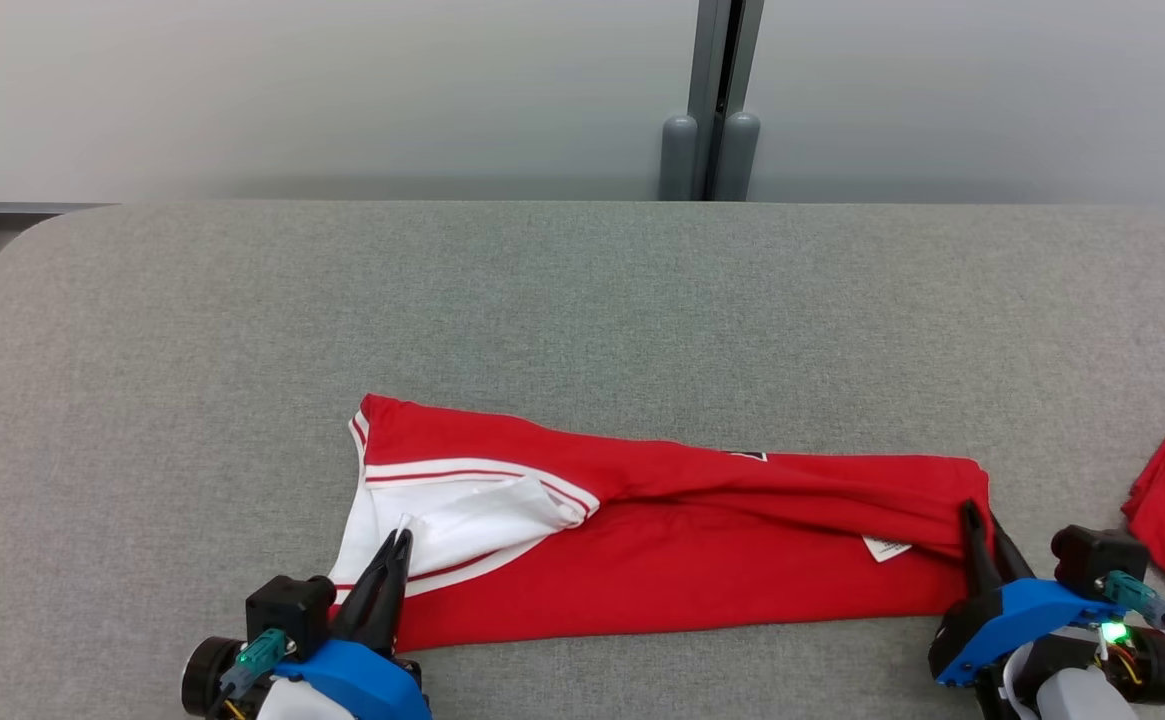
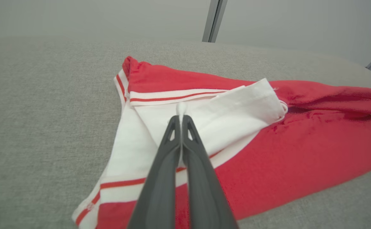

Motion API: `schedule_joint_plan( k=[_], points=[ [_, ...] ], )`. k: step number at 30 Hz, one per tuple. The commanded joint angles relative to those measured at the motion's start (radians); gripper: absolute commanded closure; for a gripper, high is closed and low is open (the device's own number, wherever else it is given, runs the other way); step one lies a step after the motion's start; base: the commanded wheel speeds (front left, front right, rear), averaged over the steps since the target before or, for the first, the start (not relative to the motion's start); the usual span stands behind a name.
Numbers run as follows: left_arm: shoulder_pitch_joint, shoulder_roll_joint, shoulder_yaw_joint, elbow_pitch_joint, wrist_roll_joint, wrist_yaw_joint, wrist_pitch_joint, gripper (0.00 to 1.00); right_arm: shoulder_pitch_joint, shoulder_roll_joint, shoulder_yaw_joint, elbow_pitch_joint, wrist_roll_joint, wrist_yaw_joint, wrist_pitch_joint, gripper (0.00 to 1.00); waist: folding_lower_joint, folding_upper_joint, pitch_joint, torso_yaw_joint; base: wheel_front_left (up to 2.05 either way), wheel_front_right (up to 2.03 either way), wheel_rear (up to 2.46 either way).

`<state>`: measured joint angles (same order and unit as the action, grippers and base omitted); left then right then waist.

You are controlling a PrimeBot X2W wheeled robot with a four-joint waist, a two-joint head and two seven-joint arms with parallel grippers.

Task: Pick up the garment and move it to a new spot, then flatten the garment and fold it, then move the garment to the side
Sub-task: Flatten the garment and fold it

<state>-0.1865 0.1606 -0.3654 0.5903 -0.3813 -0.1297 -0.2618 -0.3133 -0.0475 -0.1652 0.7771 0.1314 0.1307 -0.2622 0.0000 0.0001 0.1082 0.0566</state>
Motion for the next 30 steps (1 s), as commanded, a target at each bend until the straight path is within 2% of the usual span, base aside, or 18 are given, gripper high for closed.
schedule_joint_plan(
  k=[1, 2, 8, 16, 17, 18, 19, 26, 30],
  points=[
    [0.002, 0.004, 0.008, 0.004, 0.01, -0.001, -0.004, 0.0, 0.014, -0.006, -0.006, 0.0, 0.002, 0.0, -0.004, 0.26, 0.0, -0.0001, -0.002, 0.002, 0.0, 0.0, 0.0],
    [0.008, 0.001, 0.016, 0.003, 0.011, -0.001, -0.004, 0.0, 0.015, -0.006, -0.015, 0.007, 0.005, 0.0, -0.004, 0.0, 0.0, -0.0001, -0.002, 0.003, 0.0, 0.0, 0.0],
    [0.038, -0.013, 0.065, -0.024, 0.044, -0.002, -0.004, 0.0, 0.01, -0.005, -0.064, 0.05, -0.008, 0.0, -0.004, 0.0, 0.0, -0.0001, 0.003, 0.013, 0.0, 0.0, 0.0],
    [0.056, -0.022, 0.079, -0.041, 0.064, -0.002, -0.004, 0.0, -0.025, -0.001, -0.024, 0.207, 0.065, 0.0, 0.003, 0.0, 0.0, -0.0001, 0.005, 0.033, 0.0, 0.0, 0.0],
    [0.056, -0.022, 0.079, -0.041, 0.065, -0.002, -0.004, 0.0, -0.029, 0.002, -0.013, 0.227, 0.075, 0.0, 0.004, 0.51, 0.0, -0.0001, 0.005, 0.034, 0.0, 0.0, 0.0],
    [0.055, -0.022, 0.081, -0.042, 0.066, -0.002, -0.004, 0.0, -0.033, 0.004, -0.004, 0.238, 0.08, 0.001, 0.005, 0.81, 0.0, -0.0001, 0.006, 0.035, 0.0, 0.0, 0.0],
    [0.054, -0.021, 0.084, -0.044, 0.065, -0.002, -0.004, 0.0, -0.038, 0.005, 0.003, 0.246, 0.085, 0.001, 0.005, 1.0, 0.0, -0.0001, 0.007, 0.035, 0.0, 0.0, 0.0],
    [0.055, -0.028, 0.099, -0.044, 0.056, -0.002, -0.004, 0.0, -0.037, -0.009, -0.109, 0.12, 0.008, 0.0, -0.002, 1.0, 0.0, -0.0001, 0.008, 0.023, 0.0, 0.0, 0.0],
    [0.05, -0.033, 0.105, -0.042, 0.052, -0.002, -0.004, 0.0, -0.03, -0.007, -0.122, 0.022, 0.006, 0.0, -0.002, 1.0, 0.0, -0.0001, 0.005, 0.015, 0.0, 0.0, 0.0]
  ],
)
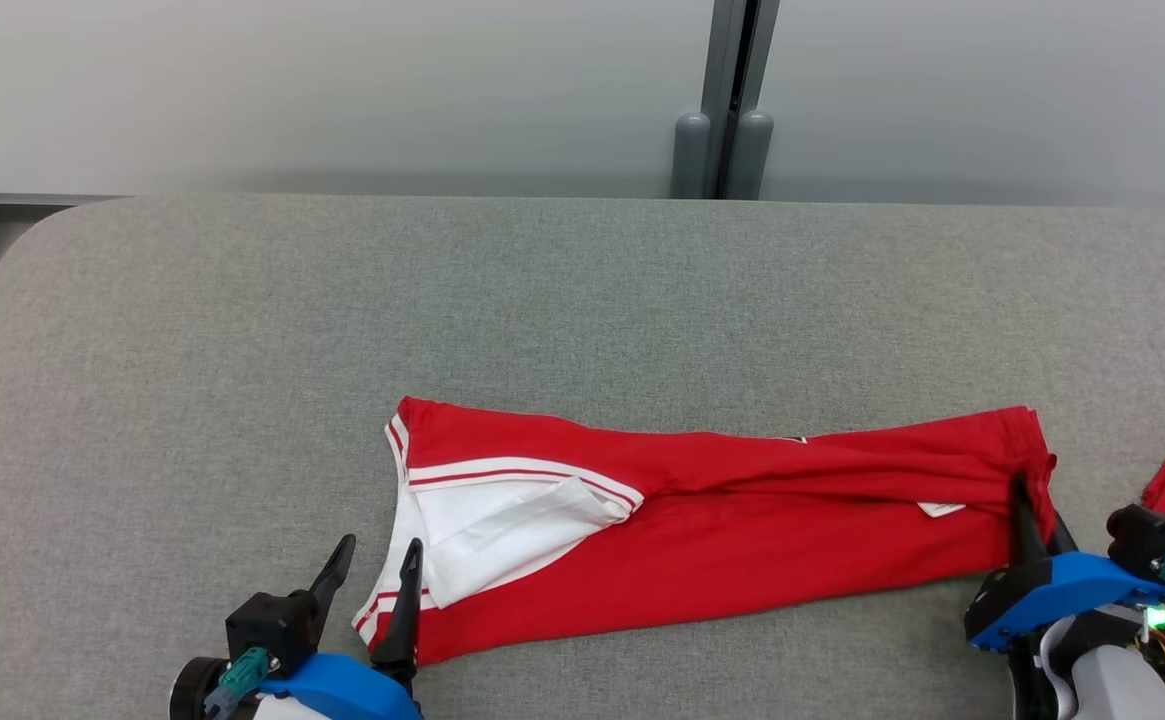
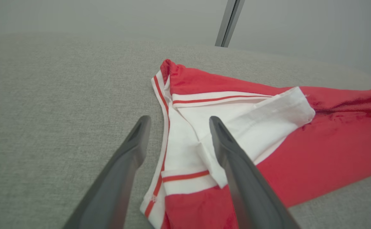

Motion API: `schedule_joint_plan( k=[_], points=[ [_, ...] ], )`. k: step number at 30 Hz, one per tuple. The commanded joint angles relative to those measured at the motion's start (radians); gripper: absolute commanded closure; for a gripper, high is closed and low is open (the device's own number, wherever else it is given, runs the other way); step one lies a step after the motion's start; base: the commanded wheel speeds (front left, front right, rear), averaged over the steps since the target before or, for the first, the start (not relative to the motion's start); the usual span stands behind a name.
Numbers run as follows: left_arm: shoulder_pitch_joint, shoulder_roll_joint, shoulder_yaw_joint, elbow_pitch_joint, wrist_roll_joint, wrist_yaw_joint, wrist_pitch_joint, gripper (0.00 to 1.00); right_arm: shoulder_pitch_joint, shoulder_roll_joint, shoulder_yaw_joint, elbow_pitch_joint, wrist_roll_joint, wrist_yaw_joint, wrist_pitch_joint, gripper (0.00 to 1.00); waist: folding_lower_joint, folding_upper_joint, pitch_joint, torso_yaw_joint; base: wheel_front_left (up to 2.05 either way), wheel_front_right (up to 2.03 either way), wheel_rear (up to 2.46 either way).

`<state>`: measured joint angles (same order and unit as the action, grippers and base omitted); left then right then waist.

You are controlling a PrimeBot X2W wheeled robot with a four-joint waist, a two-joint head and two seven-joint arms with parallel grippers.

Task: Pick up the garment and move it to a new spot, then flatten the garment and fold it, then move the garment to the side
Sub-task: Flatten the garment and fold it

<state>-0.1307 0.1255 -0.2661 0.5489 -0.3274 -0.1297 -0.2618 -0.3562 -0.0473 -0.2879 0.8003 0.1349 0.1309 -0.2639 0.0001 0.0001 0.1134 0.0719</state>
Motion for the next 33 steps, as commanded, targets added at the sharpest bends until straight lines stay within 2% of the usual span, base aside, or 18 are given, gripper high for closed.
schedule_joint_plan(
  k=[1, 7, 11, 15, 22, 27, 33],
  points=[
    [-0.006, 0.0, 0.007, 0.0, -0.001, -0.002, -0.004, 0.0, 0.012, -0.006, 0.016, -0.023, 0.019, 0.0, -0.001, 1.0, -0.0001, -0.0001, -0.001, -0.002, 0.0, 0.0, 0.0],
    [-0.012, -0.015, 0.0, 0.014, -0.004, -0.002, -0.004, 0.0, 0.019, -0.004, 0.246, -0.142, 0.201, 0.0, 0.0, 1.0, -0.0001, -0.0001, -0.006, 0.005, 0.0, 0.0, 0.0],
    [-0.016, -0.016, -0.023, 0.031, -0.011, -0.002, -0.004, 0.0, 0.019, -0.005, 0.457, -0.201, 0.316, 0.0, -0.001, 1.0, -0.0001, -0.0001, -0.012, 0.035, 0.0, 0.0, 0.0],
    [-0.023, -0.017, -0.027, 0.038, -0.013, -0.002, -0.004, 0.0, -0.014, -0.007, 0.624, -0.218, 0.388, 0.0, -0.001, 1.0, -0.0001, -0.0001, -0.013, 0.081, 0.0, 0.0, 0.0],
    [-0.045, -0.022, -0.076, 0.049, -0.019, -0.002, -0.004, 0.0, -0.095, -0.006, 0.775, -0.176, 0.463, 0.0, -0.001, 1.0, -0.0001, -0.0001, -0.003, 0.192, 0.0, 0.0, 0.0],
    [-0.059, -0.025, -0.105, 0.053, -0.029, -0.002, -0.004, 0.0, -0.152, -0.006, 0.842, -0.129, 0.492, 0.0, -0.001, 1.0, -0.0001, -0.0001, 0.01, 0.266, 0.0, 0.0, 0.0],
    [-0.07, -0.018, -0.125, 0.061, -0.041, -0.002, -0.004, 0.0, -0.189, -0.005, 0.908, -0.073, 0.508, 0.0, -0.001, 1.0, -0.0001, -0.0001, 0.021, 0.308, 0.0, 0.0, 0.0]
  ],
)
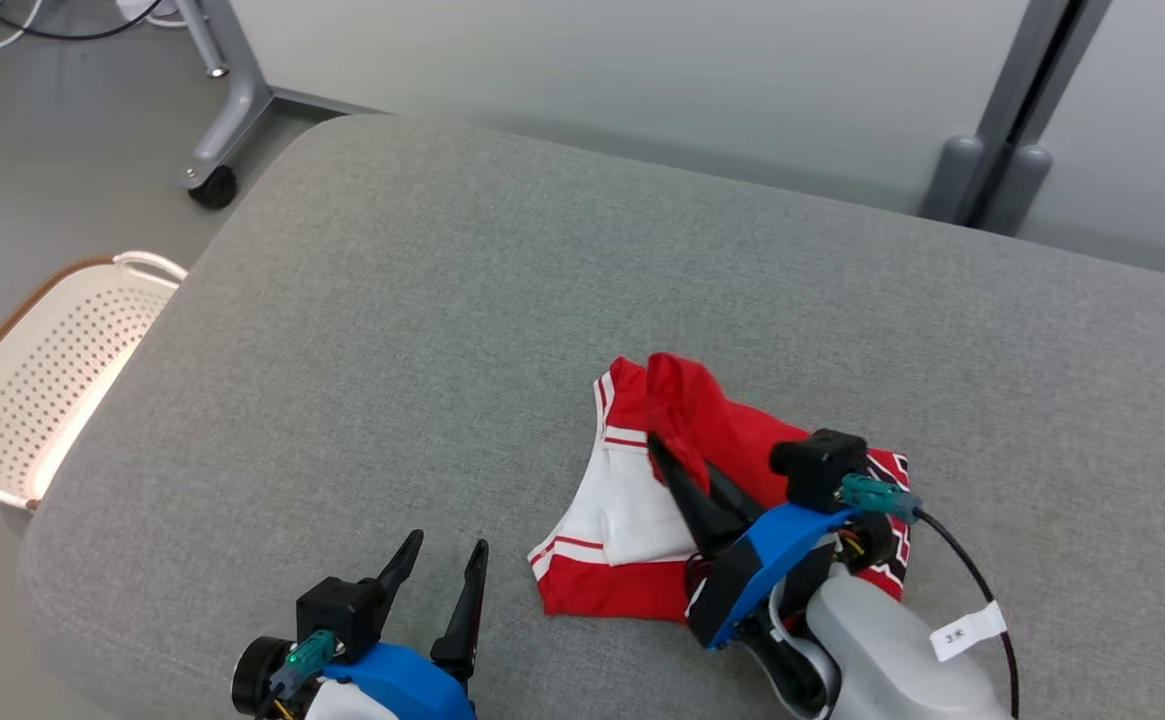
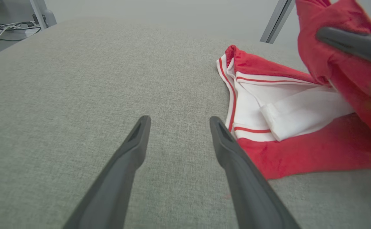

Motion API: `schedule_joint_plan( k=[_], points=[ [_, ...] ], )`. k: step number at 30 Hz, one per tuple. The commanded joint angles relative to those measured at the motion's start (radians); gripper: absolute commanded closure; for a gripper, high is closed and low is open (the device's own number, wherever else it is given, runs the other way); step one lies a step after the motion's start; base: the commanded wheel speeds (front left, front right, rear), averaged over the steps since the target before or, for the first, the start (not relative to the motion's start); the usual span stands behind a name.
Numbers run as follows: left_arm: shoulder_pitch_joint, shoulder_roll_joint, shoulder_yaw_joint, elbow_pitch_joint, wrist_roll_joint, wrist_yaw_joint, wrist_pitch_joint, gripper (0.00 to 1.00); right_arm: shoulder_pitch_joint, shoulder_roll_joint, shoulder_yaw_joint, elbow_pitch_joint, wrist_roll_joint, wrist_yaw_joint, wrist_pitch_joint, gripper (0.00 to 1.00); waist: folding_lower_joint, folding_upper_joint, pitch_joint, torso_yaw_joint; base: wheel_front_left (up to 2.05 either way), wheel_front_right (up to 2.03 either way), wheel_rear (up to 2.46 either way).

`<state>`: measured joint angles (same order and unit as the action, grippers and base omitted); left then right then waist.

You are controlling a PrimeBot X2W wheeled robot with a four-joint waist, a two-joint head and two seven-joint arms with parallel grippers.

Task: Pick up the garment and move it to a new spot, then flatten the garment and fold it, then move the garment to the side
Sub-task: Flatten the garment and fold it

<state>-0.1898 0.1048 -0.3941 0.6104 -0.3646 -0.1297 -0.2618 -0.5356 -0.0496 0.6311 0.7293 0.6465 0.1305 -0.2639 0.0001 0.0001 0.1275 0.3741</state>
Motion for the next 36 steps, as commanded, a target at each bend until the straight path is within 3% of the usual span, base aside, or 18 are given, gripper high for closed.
schedule_joint_plan(
  k=[1, 2, 3, 10, 22, 29, 36],
  points=[
    [-0.014, 0.004, 0.001, 0.002, -0.006, -0.002, -0.004, 0.0, -0.016, -0.002, 0.009, -0.001, 0.005, 0.0, -0.001, 0.78, -0.0001, -0.0001, 0.007, 0.008, 0.0, 0.0, 0.0],
    [-0.018, 0.006, 0.002, 0.004, -0.006, -0.002, -0.004, 0.0, -0.023, -0.003, 0.017, -0.008, 0.014, 0.0, -0.001, 0.19, -0.0001, -0.0001, 0.007, 0.008, 0.0, 0.0, 0.0],
    [-0.02, 0.007, 0.005, 0.005, -0.007, -0.002, -0.004, 0.0, -0.023, -0.005, 0.026, -0.013, 0.015, 0.0, -0.001, 0.0, -0.0001, -0.0001, 0.005, 0.005, 0.0, 0.0, 0.0],
    [-0.008, 0.006, 0.067, -0.005, 0.017, -0.002, -0.004, 0.0, 0.013, -0.005, -0.024, -0.088, -0.03, 0.0, -0.001, 0.0, -0.0001, -0.0001, -0.012, -0.083, 0.0, 0.0, 0.0],
    [0.049, -0.015, 0.224, -0.092, 0.142, 0.029, -0.004, 0.0, 0.209, -0.002, -0.472, -0.163, -0.412, 0.0, -0.001, 0.0, -0.0001, -0.0001, -0.06, -0.279, 0.0, 0.0, 0.0],
    [0.117, -0.025, 0.293, -0.121, 0.208, 0.044, -0.004, 0.0, 0.323, -0.002, -0.525, -0.18, -0.468, 0.0, -0.001, 0.0, -0.0001, -0.0001, -0.098, -0.352, 0.0, 0.0, 0.0],
    [0.191, -0.039, 0.36, -0.165, 0.231, 0.056, -0.004, 0.0, 0.41, -0.003, -0.503, -0.182, -0.454, 0.0, -0.001, 0.0, -0.0001, -0.0001, -0.125, -0.385, 0.0, 0.0, 0.0]
  ],
)
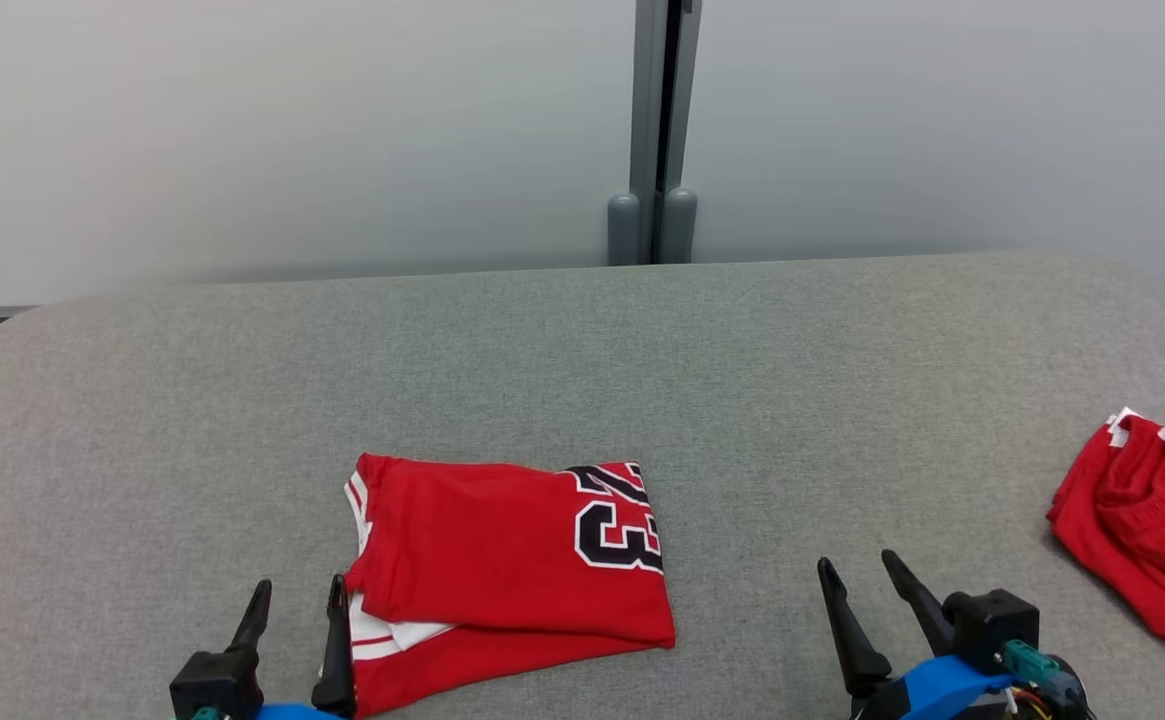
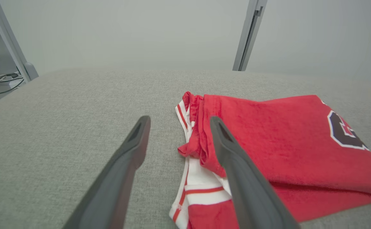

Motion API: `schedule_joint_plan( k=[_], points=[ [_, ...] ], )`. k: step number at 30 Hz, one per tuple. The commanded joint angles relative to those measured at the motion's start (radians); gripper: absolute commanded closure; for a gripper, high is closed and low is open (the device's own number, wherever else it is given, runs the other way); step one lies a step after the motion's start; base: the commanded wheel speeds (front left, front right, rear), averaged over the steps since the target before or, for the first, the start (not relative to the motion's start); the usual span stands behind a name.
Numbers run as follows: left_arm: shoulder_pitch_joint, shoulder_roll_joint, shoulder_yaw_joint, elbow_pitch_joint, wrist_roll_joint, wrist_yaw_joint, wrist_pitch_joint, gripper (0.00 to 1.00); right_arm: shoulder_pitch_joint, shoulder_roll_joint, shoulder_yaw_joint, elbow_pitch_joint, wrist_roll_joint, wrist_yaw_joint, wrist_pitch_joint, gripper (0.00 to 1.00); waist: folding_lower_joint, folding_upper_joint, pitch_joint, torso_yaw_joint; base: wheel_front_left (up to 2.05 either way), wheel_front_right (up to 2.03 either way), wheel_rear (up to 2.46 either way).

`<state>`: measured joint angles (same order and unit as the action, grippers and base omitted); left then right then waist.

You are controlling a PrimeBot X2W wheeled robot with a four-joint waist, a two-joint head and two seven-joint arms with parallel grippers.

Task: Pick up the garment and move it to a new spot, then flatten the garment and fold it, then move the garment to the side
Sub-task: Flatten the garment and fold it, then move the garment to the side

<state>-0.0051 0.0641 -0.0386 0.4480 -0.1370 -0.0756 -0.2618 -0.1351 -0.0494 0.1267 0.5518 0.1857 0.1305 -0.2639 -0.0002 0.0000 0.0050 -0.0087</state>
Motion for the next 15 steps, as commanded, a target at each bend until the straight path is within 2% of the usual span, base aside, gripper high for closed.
schedule_joint_plan(
  k=[1, 9, 15],
  points=[
    [0.008, 0.0, 0.009, -0.001, 0.008, 0.0, -0.004, 0.0, 0.014, -0.003, 0.002, -0.004, 0.008, 0.0, -0.001, 0.0, 0.0002, 0.0, -0.002, -0.003, 0.0, 0.0, 0.0],
    [-0.016, -0.008, 0.009, 0.013, 0.029, -0.024, -0.004, 0.0, -0.007, -0.003, 0.029, 0.004, 0.025, 0.0, -0.001, 0.0, 0.0002, 0.0, 0.01, 0.041, 0.0, 0.0, 0.0],
    [-0.049, -0.01, -0.021, 0.012, 0.023, -0.046, -0.004, 0.0, -0.097, -0.003, 0.095, 0.066, 0.09, 0.0, -0.001, 0.0, 0.0002, 0.0, 0.078, 0.141, 0.0, 0.0, 0.0]
  ],
)
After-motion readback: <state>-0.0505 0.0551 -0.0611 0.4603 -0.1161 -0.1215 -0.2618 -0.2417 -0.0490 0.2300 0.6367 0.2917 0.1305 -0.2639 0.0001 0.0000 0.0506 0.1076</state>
